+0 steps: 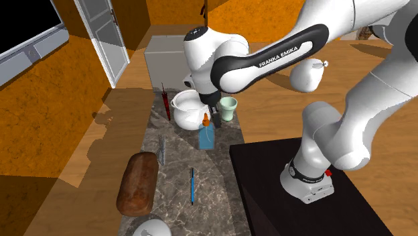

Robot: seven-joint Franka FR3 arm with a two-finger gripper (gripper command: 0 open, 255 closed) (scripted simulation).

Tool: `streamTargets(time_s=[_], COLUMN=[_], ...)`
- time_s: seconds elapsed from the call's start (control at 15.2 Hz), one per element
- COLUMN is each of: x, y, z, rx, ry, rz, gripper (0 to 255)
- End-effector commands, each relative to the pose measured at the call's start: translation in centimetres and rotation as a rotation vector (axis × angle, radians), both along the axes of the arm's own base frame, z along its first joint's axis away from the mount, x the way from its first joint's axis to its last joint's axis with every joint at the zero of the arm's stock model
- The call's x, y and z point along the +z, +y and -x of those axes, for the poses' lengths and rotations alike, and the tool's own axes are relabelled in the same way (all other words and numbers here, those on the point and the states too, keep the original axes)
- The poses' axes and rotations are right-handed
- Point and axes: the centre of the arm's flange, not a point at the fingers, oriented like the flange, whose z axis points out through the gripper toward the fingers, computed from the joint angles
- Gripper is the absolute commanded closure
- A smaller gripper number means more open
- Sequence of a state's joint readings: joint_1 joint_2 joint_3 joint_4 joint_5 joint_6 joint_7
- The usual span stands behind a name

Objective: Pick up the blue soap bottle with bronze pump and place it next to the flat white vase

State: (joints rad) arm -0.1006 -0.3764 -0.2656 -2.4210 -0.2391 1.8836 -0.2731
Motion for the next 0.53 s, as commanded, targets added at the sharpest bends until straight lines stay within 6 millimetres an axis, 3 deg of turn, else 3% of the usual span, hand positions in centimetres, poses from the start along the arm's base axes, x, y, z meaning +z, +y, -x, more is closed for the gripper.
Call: streamTargets(time_s=[0.0, 0.46], x=[-2.1, -8.8], y=[-1.5, -7.3], z=[-1.0, -4.1], rx=[0.001, 0.001], ry=[0.008, 0.039], rz=[0.003, 0.01], gripper=[0, 0])
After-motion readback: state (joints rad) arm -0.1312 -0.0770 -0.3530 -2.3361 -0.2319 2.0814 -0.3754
